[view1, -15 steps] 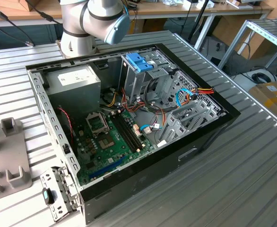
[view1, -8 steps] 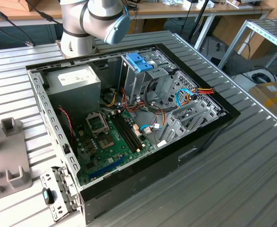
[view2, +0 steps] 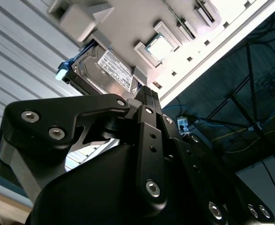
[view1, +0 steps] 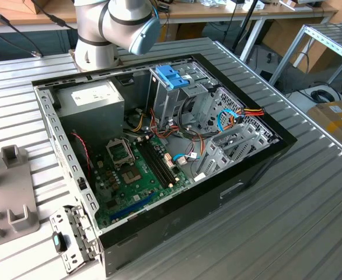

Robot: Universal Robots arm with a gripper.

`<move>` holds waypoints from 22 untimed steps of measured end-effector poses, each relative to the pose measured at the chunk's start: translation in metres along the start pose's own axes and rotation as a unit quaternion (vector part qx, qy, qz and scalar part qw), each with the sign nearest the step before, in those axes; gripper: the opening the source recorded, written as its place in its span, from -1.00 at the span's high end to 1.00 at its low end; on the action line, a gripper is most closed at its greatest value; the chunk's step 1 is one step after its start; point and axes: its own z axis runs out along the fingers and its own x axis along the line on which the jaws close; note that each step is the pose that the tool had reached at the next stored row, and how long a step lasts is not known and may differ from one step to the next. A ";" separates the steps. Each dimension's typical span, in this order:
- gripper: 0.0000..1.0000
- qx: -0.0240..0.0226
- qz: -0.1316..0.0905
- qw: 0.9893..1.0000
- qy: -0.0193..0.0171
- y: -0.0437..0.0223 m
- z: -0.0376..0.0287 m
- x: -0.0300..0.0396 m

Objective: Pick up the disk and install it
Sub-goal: 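Pick up the disk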

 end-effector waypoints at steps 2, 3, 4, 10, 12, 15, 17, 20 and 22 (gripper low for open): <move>0.80 0.000 -0.002 1.000 0.000 0.0000 0.0000 0.0000; 0.80 0.000 -0.004 1.000 0.000 0.0000 0.0000 0.0000; 0.80 0.000 -0.005 1.000 0.000 0.0000 0.0000 0.0000; 0.80 0.000 -0.012 1.000 0.001 0.0000 0.0000 0.0000; 0.80 0.000 -0.015 1.000 0.001 0.0000 0.0000 0.0000; 0.80 0.000 -0.018 1.000 0.001 0.0000 0.0000 0.0000; 0.80 -0.001 -0.021 1.000 0.001 0.0000 0.0000 0.0000; 0.80 -0.001 -0.025 1.000 0.001 0.0000 0.0000 0.0000; 0.80 -0.001 -0.027 1.000 0.001 0.0000 0.0000 0.0000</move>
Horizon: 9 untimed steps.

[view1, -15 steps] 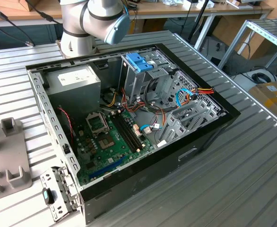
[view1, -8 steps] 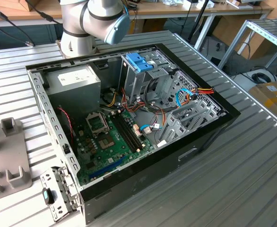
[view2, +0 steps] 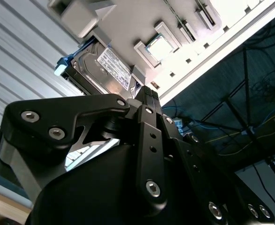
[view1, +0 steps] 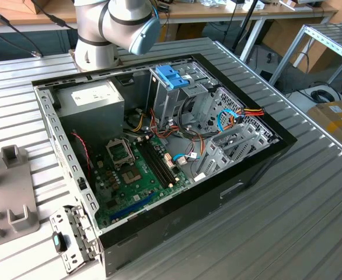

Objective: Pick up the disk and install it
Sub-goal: 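Pick up the disk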

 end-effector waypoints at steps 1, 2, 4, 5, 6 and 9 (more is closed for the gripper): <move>0.80 0.000 -0.001 1.000 0.000 0.0000 0.0000 0.0000; 0.80 0.000 -0.002 1.000 0.000 0.0000 0.0000 0.0000; 0.80 0.000 -0.004 1.000 0.000 0.0000 0.0000 0.0000; 0.80 0.000 -0.005 1.000 0.000 0.0000 0.0000 0.0000; 0.80 0.000 -0.006 1.000 0.000 0.0000 0.0000 0.0000; 0.80 0.000 -0.010 1.000 0.000 0.0000 0.0000 0.0000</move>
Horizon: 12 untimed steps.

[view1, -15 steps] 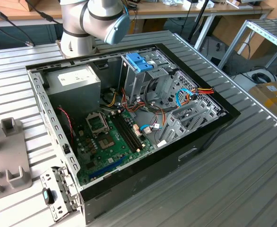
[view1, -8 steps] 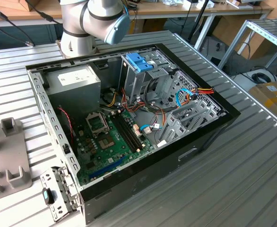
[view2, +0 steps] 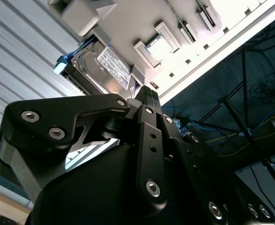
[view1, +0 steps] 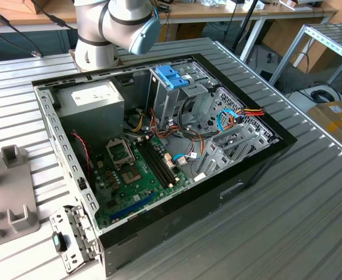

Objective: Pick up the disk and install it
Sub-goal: 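Pick up the disk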

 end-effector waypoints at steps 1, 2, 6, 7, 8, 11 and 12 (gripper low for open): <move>0.80 0.000 -0.001 1.000 0.000 0.0000 0.0000 0.0000; 0.80 0.000 -0.002 1.000 0.000 0.0000 0.0000 0.0000; 0.80 0.000 -0.008 1.000 0.000 0.0000 0.0000 0.0000; 0.80 0.000 -0.009 1.000 0.000 0.0000 0.0000 0.0000; 0.80 0.000 -0.010 1.000 0.000 0.0000 0.0000 0.0000; 0.80 0.000 -0.013 1.000 0.001 0.0000 0.0000 0.0000; 0.80 0.000 -0.014 1.000 0.001 0.0000 0.0000 0.0000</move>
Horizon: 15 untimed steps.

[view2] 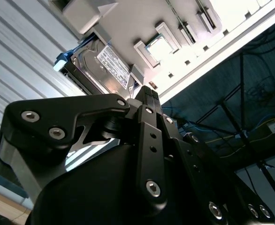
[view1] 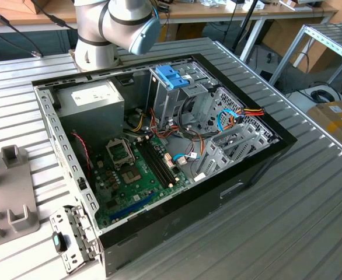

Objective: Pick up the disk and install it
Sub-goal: 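Pick up the disk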

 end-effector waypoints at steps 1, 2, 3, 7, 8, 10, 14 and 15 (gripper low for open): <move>0.80 0.000 -0.002 1.000 0.000 0.0000 0.0000 0.0000; 0.80 0.000 -0.003 1.000 0.000 0.0000 0.0000 0.0000; 0.80 0.000 -0.005 1.000 0.000 0.0000 0.0000 0.0000; 0.80 0.000 -0.012 1.000 0.001 0.0000 0.0000 0.0000; 0.80 0.000 -0.014 1.000 0.001 0.0000 0.0000 0.0000; 0.80 -0.001 -0.020 1.000 0.001 0.0000 0.0001 0.0000; 0.80 -0.001 -0.034 0.999 0.001 0.0000 0.0000 0.0000; 0.80 -0.001 -0.037 0.999 0.002 0.0000 0.0000 0.0000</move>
